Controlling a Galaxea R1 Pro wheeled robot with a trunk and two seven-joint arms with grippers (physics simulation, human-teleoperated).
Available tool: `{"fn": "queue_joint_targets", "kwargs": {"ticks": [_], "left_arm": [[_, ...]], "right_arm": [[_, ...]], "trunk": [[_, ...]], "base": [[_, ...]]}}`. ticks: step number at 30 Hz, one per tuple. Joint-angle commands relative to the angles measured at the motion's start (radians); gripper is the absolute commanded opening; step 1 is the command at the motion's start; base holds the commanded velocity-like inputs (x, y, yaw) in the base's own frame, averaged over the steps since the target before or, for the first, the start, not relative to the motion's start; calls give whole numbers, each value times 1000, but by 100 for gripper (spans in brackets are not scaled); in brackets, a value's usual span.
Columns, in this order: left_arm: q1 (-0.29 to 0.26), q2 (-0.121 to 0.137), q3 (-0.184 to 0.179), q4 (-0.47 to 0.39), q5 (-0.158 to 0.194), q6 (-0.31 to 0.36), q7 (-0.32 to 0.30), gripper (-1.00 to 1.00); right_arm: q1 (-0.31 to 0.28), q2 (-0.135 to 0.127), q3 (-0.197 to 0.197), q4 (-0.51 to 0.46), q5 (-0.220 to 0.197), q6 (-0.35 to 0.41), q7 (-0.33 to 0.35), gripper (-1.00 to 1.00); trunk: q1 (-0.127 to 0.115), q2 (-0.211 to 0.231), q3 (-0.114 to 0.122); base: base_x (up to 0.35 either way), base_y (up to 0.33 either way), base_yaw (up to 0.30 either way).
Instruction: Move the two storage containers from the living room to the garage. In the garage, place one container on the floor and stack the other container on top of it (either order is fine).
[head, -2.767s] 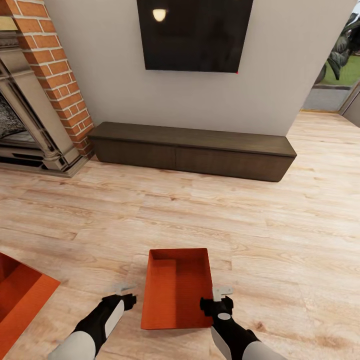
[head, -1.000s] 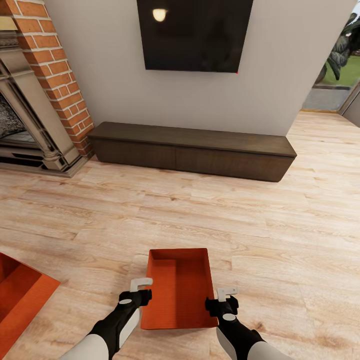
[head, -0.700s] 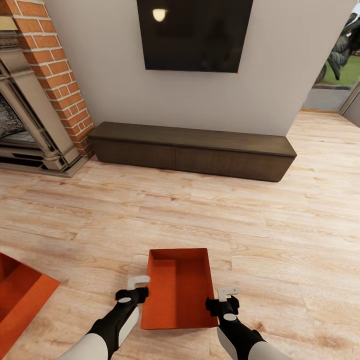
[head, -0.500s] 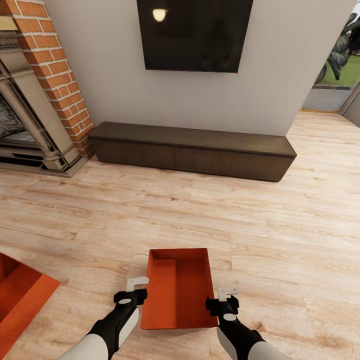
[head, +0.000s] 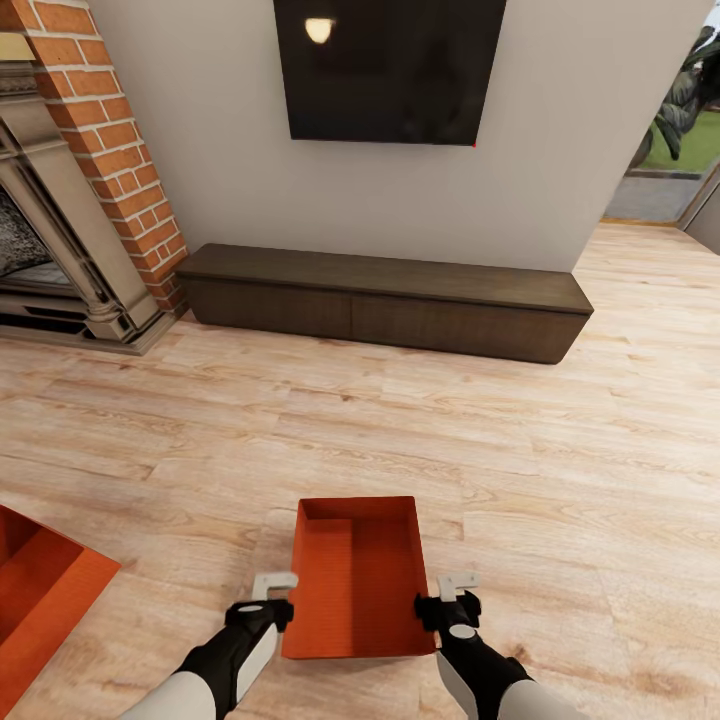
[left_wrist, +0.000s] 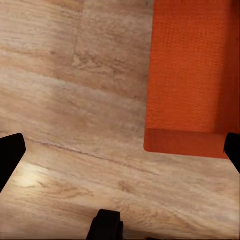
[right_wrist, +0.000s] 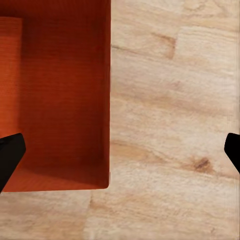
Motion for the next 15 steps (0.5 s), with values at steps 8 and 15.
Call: {"fn": "queue_joint_targets", "kwargs": {"ticks": [8, 15], "left_arm": [[-1, -1, -9, 0, 6, 3, 7, 100], [-1, -6, -14, -9, 2, -102, 8, 100]], "right_arm": [[-25, -4, 7, -1, -9, 33, -1, 100], [-27, -3, 9, -1, -9, 33, 0, 100]], "trunk": [[0, 0, -1], [0, 0, -1]], "base": [[0, 0, 0], [0, 0, 0]]}}
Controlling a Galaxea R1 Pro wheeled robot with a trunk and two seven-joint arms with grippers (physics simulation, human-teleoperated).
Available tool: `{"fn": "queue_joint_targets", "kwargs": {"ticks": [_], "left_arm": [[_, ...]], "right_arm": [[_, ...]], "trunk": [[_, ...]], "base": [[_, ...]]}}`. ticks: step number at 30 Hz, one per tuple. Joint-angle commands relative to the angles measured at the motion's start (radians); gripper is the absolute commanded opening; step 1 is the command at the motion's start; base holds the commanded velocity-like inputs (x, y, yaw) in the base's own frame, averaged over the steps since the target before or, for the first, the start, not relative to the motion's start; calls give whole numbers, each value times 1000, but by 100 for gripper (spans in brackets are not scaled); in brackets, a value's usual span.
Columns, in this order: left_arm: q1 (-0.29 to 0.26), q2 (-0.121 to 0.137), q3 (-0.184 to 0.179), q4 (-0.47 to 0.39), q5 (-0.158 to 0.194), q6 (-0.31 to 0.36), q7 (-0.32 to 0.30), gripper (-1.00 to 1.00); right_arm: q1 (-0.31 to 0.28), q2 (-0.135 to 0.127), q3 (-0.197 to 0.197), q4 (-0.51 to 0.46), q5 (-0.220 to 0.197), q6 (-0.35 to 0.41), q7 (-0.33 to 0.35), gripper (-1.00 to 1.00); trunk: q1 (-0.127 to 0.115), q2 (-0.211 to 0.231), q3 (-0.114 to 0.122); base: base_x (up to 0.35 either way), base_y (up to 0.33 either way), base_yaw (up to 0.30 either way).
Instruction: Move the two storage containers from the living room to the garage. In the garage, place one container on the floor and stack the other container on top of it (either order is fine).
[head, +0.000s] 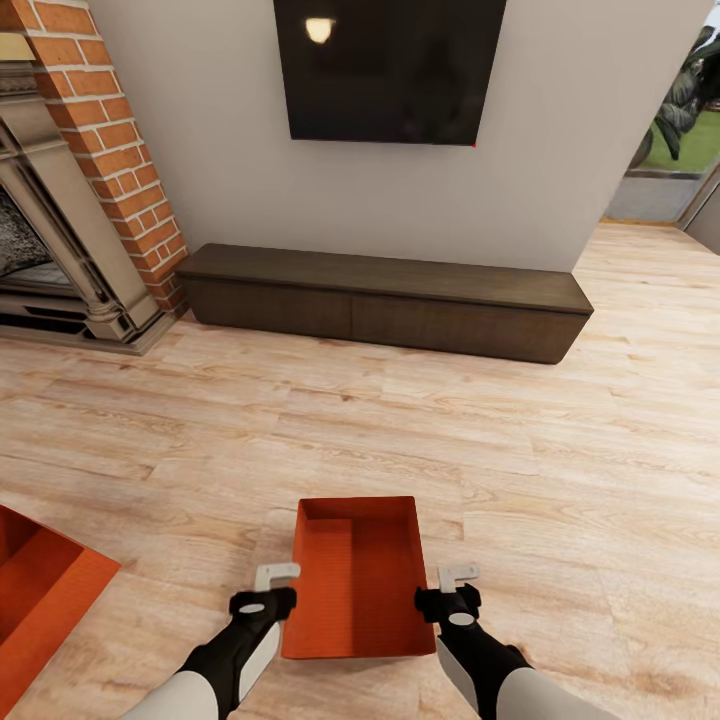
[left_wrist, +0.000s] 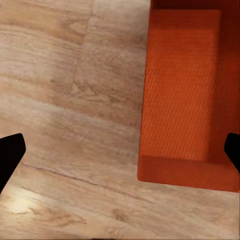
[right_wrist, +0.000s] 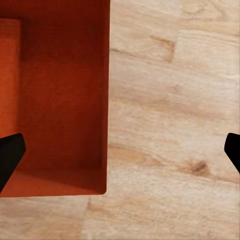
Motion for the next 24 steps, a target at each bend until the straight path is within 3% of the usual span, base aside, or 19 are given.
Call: {"fn": "queue_joint_targets", "kwargs": {"ticks": [1, 24], "left_arm": [[0, 0, -8, -4, 9, -2, 8, 100], [0, -3, -7, -6, 10, -14, 9, 100]], "right_arm": [[-1, -2, 8, 2, -10, -4, -5, 100], [-1, 8, 6, -4, -10, -37, 15, 100]], "trunk": [[0, 0, -1], [0, 0, -1]], "base": [[0, 0, 0], [0, 0, 0]]}}
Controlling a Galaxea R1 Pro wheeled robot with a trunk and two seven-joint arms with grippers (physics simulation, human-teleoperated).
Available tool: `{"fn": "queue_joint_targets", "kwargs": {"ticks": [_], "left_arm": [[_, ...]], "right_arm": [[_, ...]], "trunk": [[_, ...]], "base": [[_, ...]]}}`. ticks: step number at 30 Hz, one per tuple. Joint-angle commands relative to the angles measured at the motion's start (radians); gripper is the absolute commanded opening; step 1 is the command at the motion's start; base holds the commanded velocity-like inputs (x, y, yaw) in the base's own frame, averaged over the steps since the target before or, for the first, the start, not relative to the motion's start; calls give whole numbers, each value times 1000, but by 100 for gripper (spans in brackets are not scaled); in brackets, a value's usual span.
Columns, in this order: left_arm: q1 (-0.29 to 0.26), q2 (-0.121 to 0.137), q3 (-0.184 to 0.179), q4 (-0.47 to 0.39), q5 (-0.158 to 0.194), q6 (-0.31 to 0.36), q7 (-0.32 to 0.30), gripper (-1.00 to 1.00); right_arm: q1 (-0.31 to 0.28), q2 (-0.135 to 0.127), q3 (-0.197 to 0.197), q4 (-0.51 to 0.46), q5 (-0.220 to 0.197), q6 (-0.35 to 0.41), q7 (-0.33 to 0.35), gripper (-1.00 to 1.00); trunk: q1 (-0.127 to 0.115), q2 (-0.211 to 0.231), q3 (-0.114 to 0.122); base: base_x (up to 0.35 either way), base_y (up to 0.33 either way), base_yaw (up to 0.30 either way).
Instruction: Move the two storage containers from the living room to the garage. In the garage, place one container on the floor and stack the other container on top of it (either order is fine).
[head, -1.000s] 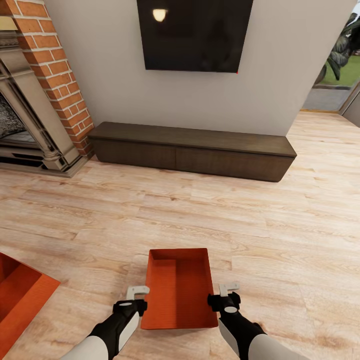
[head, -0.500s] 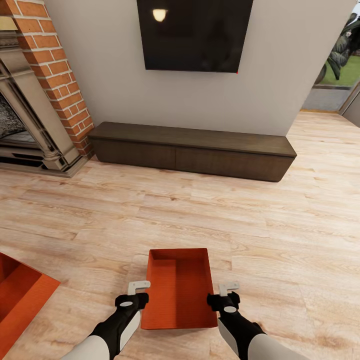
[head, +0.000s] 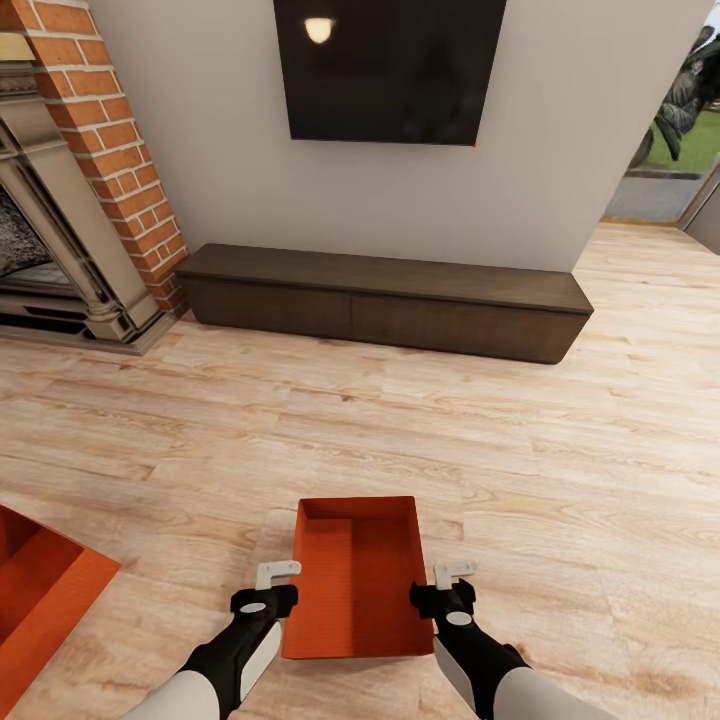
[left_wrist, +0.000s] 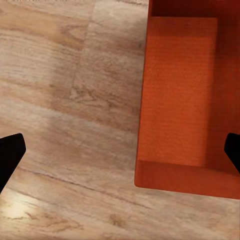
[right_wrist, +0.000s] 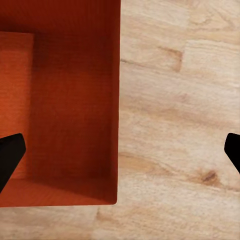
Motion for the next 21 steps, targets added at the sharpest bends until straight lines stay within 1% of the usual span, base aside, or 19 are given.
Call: {"fn": "queue_joint_targets", "kwargs": {"ticks": [1, 13, 21], "left_arm": [[0, 1, -8, -2, 10, 5, 8, 100], [0, 1, -8, -3, 10, 4, 8, 100], [0, 1, -8, -4, 10, 4, 8, 100]], "right_arm": [[-1, 0, 8, 1, -10, -4, -5, 100], [-1, -1, 8, 2, -10, -5, -5, 100], [-1, -1, 8, 2, -10, -5, -5, 100]], "trunk": [[0, 0, -1], [0, 0, -1], [31, -56, -26]], "base": [[0, 0, 0], [0, 0, 0], [0, 0, 0]]}}
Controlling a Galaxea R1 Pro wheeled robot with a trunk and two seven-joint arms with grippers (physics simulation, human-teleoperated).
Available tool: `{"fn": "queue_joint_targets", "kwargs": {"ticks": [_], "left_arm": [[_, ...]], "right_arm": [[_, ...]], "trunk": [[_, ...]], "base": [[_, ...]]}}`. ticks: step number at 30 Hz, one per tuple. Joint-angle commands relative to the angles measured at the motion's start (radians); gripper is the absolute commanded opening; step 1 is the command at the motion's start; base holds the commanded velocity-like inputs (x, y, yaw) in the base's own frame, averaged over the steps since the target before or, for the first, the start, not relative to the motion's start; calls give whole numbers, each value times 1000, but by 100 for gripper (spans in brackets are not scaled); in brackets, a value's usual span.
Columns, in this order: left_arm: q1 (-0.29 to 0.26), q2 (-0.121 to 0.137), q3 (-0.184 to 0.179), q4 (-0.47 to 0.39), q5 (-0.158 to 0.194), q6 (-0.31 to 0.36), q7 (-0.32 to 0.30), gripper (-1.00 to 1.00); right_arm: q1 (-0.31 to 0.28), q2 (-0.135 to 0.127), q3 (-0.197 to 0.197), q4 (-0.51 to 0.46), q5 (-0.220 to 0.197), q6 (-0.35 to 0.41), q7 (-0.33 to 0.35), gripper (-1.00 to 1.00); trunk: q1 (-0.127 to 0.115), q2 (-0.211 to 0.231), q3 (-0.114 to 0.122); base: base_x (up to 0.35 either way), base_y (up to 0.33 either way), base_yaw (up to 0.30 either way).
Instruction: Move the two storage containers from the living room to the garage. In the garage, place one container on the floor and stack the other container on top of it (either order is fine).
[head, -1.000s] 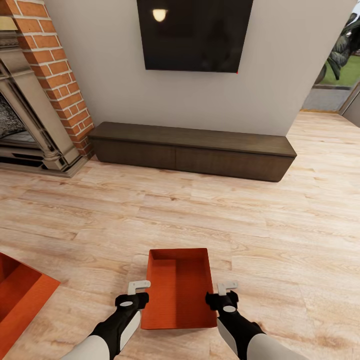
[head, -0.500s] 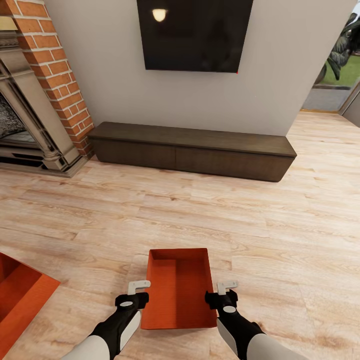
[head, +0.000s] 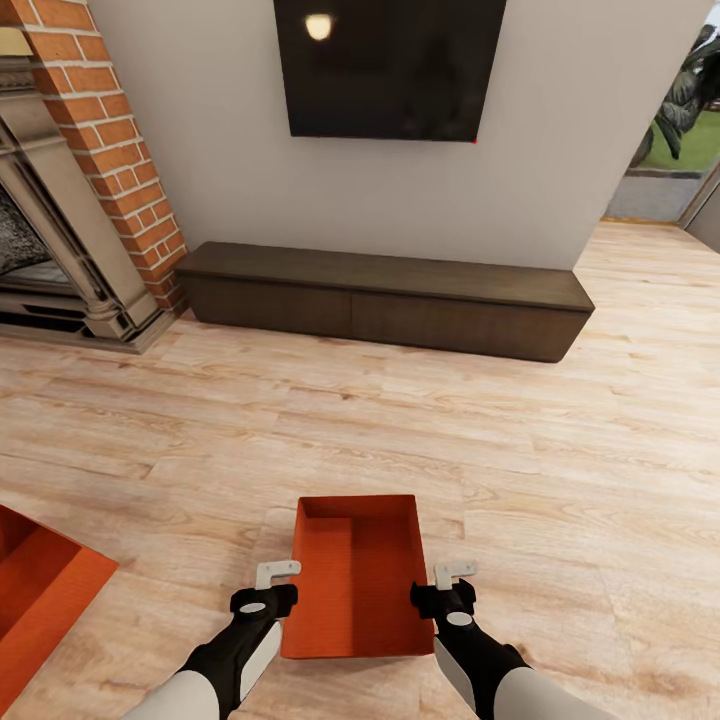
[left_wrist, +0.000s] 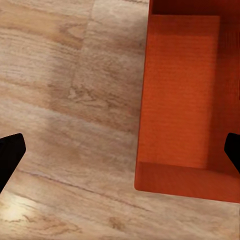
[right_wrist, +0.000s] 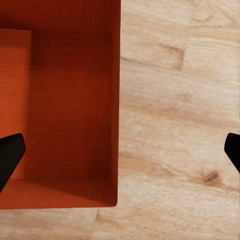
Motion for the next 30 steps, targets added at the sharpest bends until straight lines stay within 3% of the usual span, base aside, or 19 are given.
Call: {"fn": "queue_joint_targets", "kwargs": {"ticks": [1, 22, 30], "left_arm": [[0, 1, -9, -2, 10, 5, 8, 100], [0, 3, -11, -2, 7, 8, 6, 100], [0, -1, -19, -4, -50, 9, 6, 100]], "right_arm": [[-1, 0, 8, 1, -10, -4, -5, 100], [-1, 0, 8, 1, -8, -9, -5, 100], [-1, 0, 8, 1, -8, -9, -5, 100]], "trunk": [[4, -8, -4], [84, -155, -70], [115, -211, -95]], "base": [[0, 0, 0], [0, 0, 0], [0, 0, 0]]}}
